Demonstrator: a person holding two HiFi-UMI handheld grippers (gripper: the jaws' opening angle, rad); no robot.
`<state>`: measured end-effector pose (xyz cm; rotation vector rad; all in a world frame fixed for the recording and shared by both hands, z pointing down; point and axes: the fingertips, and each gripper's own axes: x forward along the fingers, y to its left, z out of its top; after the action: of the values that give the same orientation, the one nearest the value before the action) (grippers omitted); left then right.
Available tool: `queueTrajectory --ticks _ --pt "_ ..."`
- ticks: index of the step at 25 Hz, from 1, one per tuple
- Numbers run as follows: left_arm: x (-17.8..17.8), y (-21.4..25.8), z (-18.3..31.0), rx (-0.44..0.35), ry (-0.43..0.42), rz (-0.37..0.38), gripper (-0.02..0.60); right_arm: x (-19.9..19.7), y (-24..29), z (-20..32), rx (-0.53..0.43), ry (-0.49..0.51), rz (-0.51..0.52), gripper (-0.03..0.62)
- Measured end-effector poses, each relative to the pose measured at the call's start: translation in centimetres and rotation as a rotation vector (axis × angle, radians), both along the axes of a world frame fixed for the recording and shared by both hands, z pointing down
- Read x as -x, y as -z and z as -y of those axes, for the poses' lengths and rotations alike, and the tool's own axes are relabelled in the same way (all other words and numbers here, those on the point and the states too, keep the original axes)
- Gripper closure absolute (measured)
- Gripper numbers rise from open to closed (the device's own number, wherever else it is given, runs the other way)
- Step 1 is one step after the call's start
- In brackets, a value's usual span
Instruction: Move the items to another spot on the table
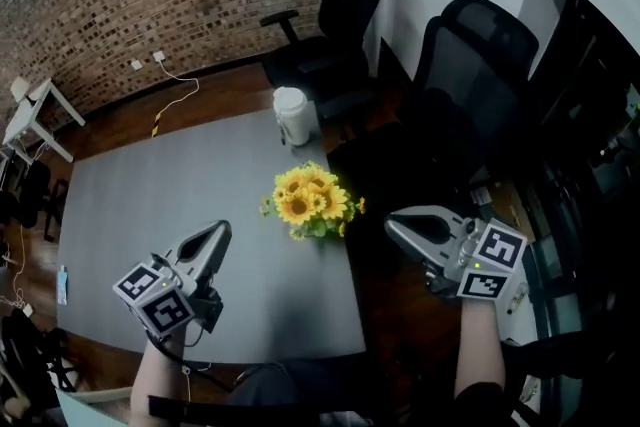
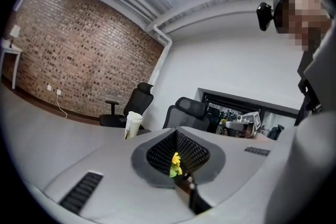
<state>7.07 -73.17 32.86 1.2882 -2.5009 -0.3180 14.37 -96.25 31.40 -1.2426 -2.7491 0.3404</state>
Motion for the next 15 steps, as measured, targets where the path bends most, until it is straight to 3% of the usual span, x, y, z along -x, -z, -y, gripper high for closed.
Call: queueTrajectory --ticks 15 --pt "-4.1 1.3 -11.8 -0.007 0.164 0.078 0.572 0.6 -2.0 -10.8 0.045 0.095 -0.094 0.615"
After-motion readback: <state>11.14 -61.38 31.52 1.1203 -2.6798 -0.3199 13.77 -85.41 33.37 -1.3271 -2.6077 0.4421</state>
